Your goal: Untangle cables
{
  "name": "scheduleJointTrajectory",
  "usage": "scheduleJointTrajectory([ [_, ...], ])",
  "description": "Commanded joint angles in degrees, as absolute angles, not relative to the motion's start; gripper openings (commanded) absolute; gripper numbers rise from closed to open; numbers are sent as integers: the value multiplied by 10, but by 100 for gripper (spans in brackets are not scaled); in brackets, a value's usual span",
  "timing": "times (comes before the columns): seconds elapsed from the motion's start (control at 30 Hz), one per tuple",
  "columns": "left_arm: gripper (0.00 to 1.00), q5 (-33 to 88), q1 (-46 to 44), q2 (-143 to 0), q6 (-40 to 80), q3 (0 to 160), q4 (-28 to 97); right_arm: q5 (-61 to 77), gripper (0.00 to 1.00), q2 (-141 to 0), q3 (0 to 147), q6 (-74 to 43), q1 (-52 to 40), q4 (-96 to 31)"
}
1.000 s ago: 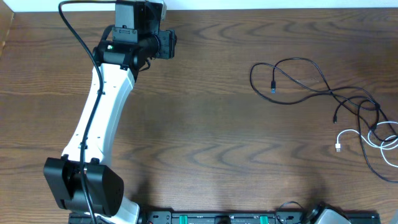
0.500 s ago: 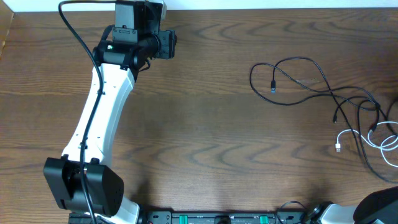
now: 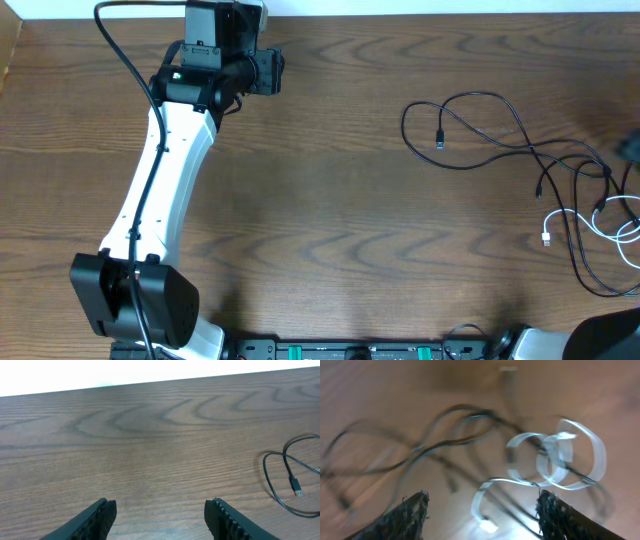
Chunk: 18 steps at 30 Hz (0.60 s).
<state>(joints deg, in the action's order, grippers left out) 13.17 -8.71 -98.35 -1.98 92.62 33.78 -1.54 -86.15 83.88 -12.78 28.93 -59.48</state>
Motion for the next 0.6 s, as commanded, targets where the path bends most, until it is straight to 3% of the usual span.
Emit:
scheduleJointTrajectory([
  [0.0,62,125,-88,-969,-30,939,340,36,63,-853,847,-80,208,-593],
  [0.03,63,125,-88,-969,-30,939,341,36,62,-853,847,-73,186,-589],
  [0.17,62,130,-88,-969,-30,939,343,47,73,-863,847,-34,95,-562],
  [0.57,62,135,-88,-969,-30,939,349,48,74,-1003,847,-29,-23,-525],
])
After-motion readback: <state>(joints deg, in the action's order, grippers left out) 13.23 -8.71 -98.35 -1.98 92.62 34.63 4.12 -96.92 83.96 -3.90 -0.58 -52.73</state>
